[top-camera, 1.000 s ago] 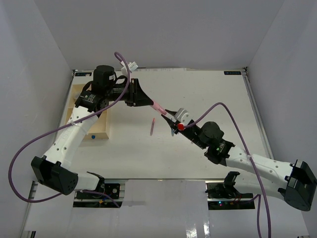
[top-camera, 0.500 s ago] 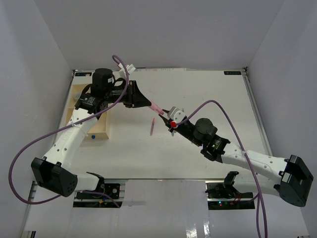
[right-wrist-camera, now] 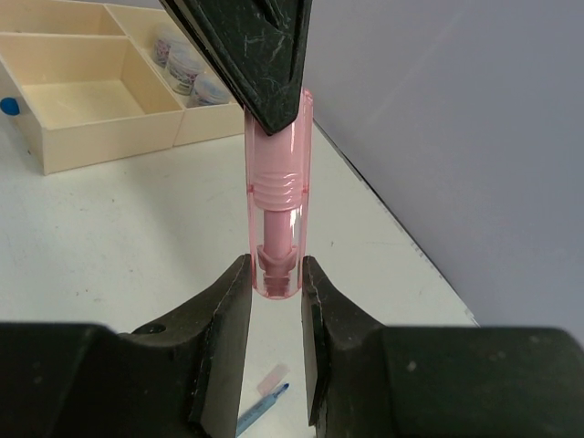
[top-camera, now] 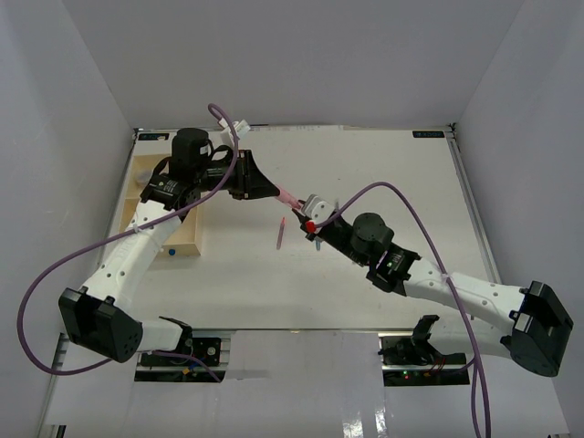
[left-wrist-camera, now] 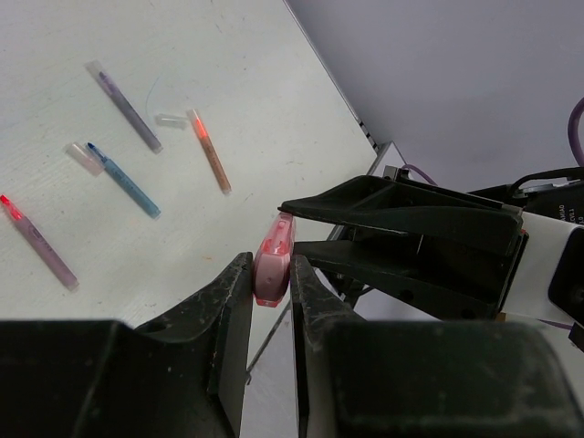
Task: Sort the stationery into containers
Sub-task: Close the pen cap on the pen, then place the pen in the storage box, then pick up the pen from the center of the board.
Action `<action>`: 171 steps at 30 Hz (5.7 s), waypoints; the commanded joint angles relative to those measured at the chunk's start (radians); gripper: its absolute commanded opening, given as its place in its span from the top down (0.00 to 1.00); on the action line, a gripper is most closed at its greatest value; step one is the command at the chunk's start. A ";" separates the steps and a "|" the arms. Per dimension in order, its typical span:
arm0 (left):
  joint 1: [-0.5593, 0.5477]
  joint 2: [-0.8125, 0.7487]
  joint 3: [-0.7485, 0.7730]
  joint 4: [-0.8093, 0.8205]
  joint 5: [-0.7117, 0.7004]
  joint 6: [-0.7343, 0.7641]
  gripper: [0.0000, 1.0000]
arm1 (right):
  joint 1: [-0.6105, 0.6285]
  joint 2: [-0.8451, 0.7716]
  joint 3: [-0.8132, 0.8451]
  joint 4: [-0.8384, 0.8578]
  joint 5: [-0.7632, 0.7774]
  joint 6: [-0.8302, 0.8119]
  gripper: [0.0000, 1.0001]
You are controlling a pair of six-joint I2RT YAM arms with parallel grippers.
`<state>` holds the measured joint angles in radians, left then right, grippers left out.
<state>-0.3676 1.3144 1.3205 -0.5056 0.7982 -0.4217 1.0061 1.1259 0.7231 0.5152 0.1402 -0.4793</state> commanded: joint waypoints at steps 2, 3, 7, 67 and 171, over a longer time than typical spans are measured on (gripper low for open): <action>-0.065 0.008 -0.053 -0.086 0.096 -0.012 0.71 | 0.009 -0.008 0.139 0.270 -0.065 -0.024 0.92; -0.065 0.006 -0.058 -0.086 0.087 -0.011 0.71 | 0.009 -0.008 0.144 0.270 -0.070 -0.025 0.92; -0.065 0.002 -0.069 -0.090 0.049 -0.006 0.70 | 0.009 -0.015 0.147 0.269 -0.077 -0.024 0.92; 0.487 -0.481 -0.638 0.412 -1.188 -0.167 1.00 | 0.009 -0.207 -0.347 -0.035 0.018 0.412 0.10; 0.030 -0.319 -0.550 0.363 -0.464 -0.285 0.02 | -0.365 -0.222 -0.294 -0.376 0.089 0.934 0.92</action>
<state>-0.2493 1.0191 0.7658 -0.2180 0.3241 -0.5983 0.6132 0.9691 0.4519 -0.0208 0.3405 0.5106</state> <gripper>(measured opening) 0.977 0.160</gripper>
